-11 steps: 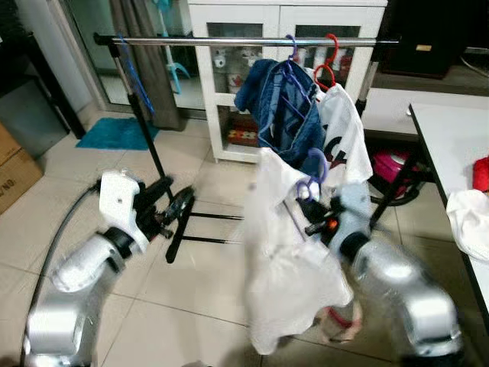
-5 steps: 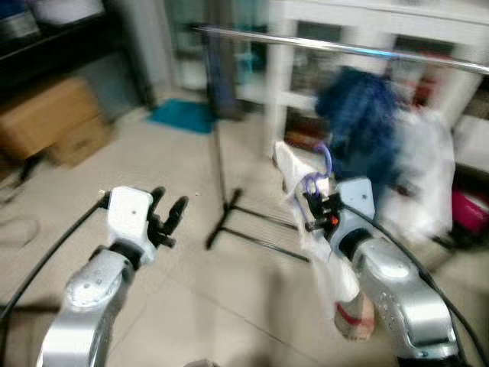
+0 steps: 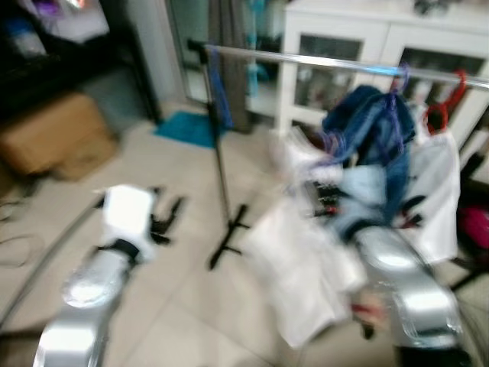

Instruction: Hang hanger

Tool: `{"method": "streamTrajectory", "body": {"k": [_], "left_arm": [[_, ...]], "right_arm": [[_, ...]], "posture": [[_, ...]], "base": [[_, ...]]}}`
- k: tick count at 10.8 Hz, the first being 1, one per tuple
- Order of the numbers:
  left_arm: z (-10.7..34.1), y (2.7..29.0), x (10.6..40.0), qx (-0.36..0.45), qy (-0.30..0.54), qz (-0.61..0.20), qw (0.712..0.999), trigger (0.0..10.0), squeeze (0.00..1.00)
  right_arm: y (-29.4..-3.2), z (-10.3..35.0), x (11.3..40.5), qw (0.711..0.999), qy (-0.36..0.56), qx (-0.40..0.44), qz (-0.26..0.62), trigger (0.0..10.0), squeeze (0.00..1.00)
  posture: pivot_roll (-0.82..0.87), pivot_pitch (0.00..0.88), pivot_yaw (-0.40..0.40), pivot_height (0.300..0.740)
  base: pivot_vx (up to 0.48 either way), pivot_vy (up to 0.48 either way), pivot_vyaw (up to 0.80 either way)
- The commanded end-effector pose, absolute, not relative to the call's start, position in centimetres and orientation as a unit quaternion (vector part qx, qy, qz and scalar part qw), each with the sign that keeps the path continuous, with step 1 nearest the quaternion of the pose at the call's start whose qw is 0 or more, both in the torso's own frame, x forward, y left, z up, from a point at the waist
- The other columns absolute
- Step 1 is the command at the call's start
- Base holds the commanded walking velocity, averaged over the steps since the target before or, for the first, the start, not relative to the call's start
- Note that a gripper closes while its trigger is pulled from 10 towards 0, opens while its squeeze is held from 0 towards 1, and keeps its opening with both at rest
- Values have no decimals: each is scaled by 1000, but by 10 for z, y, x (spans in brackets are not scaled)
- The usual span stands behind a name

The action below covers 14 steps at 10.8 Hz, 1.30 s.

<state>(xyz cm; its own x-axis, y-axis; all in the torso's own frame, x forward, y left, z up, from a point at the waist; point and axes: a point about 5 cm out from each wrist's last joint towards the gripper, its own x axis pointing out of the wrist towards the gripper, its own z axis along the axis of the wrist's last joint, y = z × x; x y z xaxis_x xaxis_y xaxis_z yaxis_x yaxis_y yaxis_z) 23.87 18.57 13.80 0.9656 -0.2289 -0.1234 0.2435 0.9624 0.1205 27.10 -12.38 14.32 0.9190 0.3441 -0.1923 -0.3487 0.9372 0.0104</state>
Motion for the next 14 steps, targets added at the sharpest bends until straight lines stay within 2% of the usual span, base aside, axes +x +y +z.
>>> {"method": "streamTrajectory", "body": {"k": [1,8,10,12,14], "left_arm": [[145,177,242,68,40,-132,988,10000,0],[148,172,251,77,31,-156,984,10000,0],[148,170,252,80,32,-168,982,10000,0],[149,166,253,82,32,-186,979,10000,0],[149,154,247,73,31,-233,969,10000,0]], "right_arm": [[-131,150,273,982,86,-27,168,10000,0],[-125,171,282,982,76,-19,171,10000,0],[-128,175,289,985,85,-39,146,10000,0],[-132,182,296,988,84,-27,128,10000,0],[-137,186,303,992,82,-29,97,10000,0]], "posture": [[-106,12,68,740],[-116,0,79,740],[-116,0,79,740],[-117,0,78,740],[-112,0,71,740]], "base": [[345,0,0],[346,0,0],[343,0,0],[341,0,0],[150,0,0]]}}
